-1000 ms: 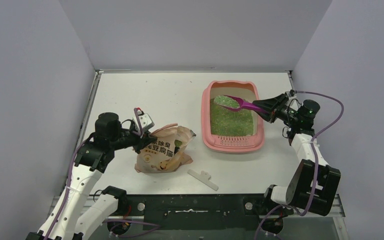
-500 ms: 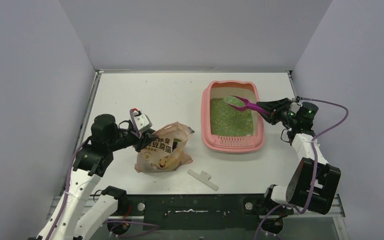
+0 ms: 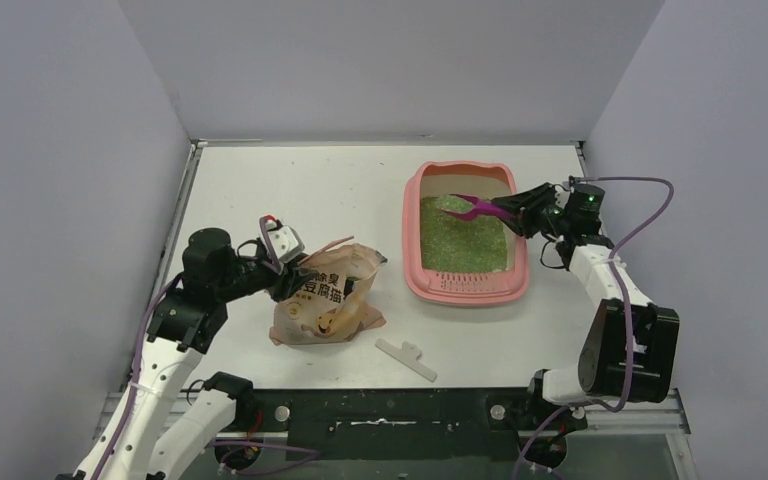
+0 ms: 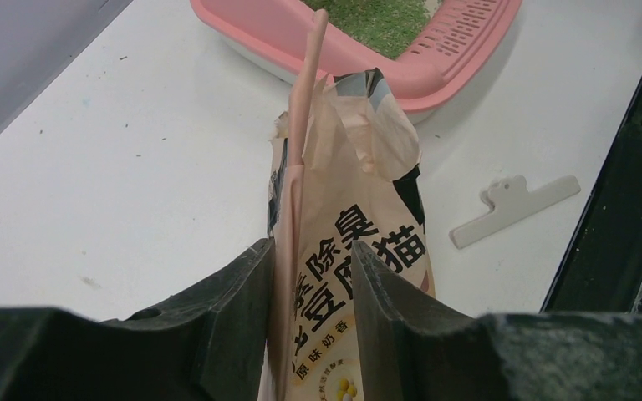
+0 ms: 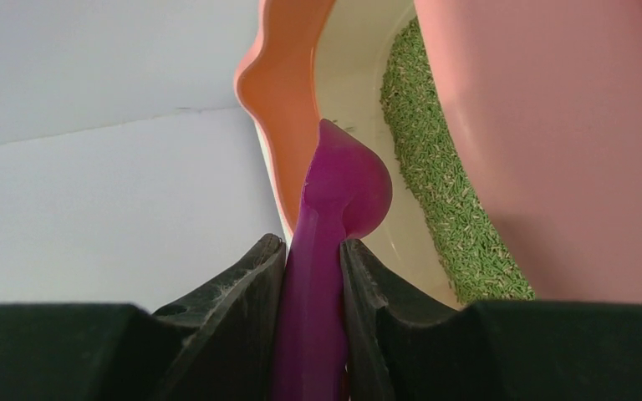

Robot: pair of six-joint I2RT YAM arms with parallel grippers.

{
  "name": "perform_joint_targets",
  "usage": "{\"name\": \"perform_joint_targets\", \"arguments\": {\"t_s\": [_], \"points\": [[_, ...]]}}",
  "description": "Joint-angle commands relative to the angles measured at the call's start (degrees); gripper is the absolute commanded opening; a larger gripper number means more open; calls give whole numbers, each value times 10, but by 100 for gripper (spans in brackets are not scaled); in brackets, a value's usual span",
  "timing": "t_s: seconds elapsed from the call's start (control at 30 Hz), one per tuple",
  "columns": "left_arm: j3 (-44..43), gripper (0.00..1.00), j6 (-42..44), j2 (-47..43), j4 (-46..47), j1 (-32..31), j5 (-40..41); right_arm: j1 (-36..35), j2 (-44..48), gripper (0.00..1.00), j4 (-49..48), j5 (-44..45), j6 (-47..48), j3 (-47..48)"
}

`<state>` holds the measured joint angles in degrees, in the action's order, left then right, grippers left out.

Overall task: Fill the litter box with clean litter
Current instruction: Pour the cat litter into the litter box.

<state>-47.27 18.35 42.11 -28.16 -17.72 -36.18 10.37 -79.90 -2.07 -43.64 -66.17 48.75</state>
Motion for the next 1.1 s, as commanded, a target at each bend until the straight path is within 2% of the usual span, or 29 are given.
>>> {"name": "perform_joint_targets", "arguments": {"t_s": [0.0, 0.73, 1.07], "points": [[-11, 37, -4, -12, 41, -2, 19, -15, -13, 0, -38, 46, 13, 51], [-22, 47, -4, -30, 44, -2, 49, -66, -92, 0, -51, 93, 11, 111], [-25, 48, -4, -32, 41, -2, 55, -66, -113, 0, -52, 109, 4, 127]]}}
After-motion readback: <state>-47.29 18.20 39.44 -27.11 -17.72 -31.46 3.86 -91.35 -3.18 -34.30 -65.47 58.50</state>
